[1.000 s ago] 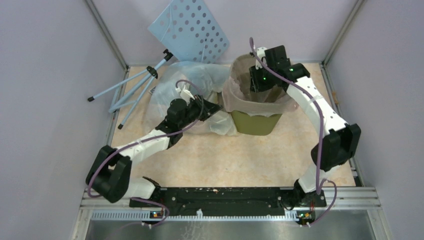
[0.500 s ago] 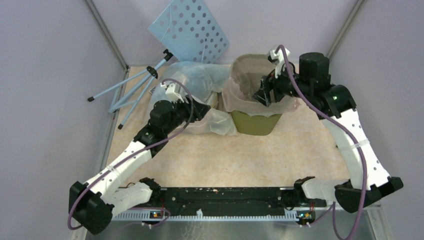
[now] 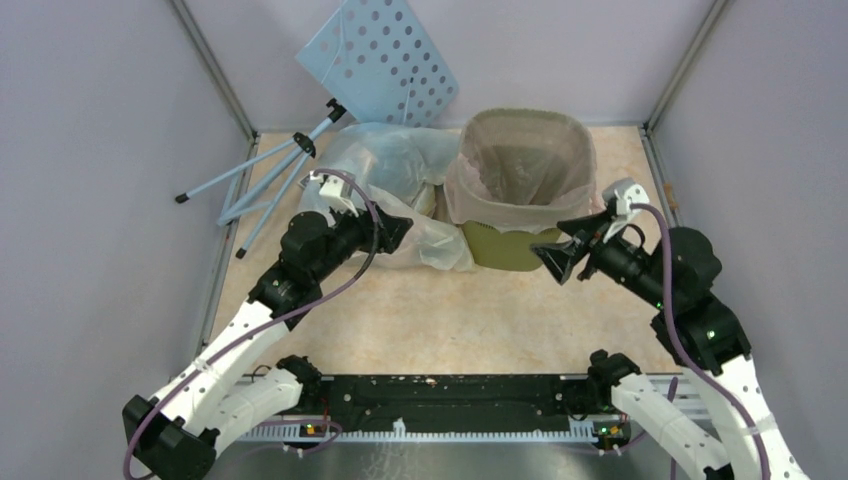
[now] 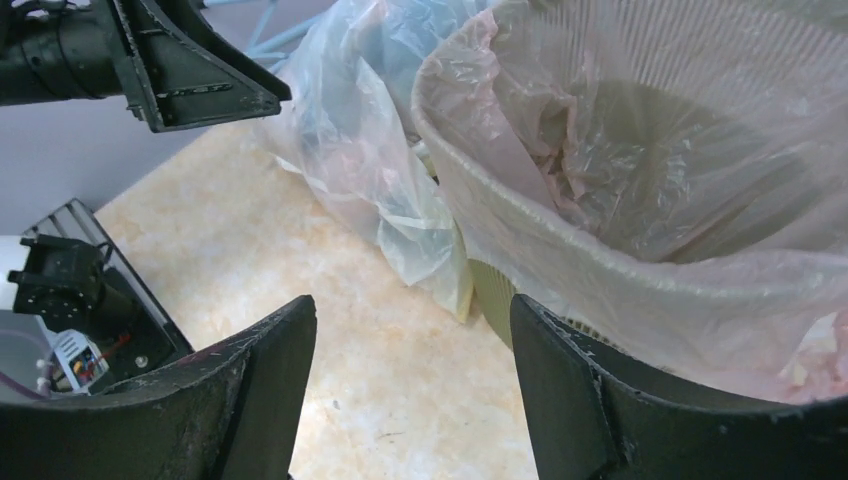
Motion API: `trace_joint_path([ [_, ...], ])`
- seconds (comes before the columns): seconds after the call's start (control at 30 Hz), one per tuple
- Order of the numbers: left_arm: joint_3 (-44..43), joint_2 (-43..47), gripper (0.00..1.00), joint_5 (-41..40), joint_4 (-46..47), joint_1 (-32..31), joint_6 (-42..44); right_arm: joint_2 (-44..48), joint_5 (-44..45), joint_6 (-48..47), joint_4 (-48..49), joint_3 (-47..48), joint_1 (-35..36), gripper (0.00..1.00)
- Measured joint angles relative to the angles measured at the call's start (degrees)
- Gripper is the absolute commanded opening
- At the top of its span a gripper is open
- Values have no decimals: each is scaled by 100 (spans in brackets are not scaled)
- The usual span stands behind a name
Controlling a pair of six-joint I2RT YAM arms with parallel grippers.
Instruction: Put the trash bags into the trash bin
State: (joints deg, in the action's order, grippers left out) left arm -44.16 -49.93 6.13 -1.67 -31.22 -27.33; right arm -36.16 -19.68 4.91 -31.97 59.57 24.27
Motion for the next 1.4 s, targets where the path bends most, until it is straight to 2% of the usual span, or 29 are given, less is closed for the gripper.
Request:
trace_joint_path([
  [0.17, 155, 83, 78, -216, -20, 0, 52, 785, 125, 675, 763, -1156, 0, 76],
  [0.33, 496, 339, 82, -424, -157, 2, 22, 1725, 684, 1349, 1403, -2815, 0, 77],
  [0.5, 850, 643, 98, -610, -254, 0, -2, 2531, 1582, 1794, 1703, -3838, 0, 77],
  [0.77, 1305, 1005, 99, -1180, -361, 2, -94, 2033, 2911, 2031, 2155, -4363, 0, 79],
  [0.87, 1443, 1099, 99, -1266, -367, 0, -107, 1598, 3615, 2105, 2208, -4336, 0, 87],
  [1.0, 1615, 1198, 99, -1307, -354, 0, -125, 1047, 4616, 2376, 2044, -4138, -181, 83],
  [1.07, 1674, 1200, 99, -1303, -345, 0, -122, 776, 4905, 2518, 1882, -3882, -546, 83],
  [1.2, 1698, 1025, 99, -1121, -26, 0, -116, 448, 4887, 2693, 1759, -3340, -1788, 81],
  [1.33, 1401, 378, 97, -706, 291, 0, -129, 457, 4188, 2752, 1786, -3069, -3099, 78],
  [1.4, 1023, -188, 96, -415, 575, 0, -157, 286, 3700, 2791, 1875, -2922, -3429, 74],
])
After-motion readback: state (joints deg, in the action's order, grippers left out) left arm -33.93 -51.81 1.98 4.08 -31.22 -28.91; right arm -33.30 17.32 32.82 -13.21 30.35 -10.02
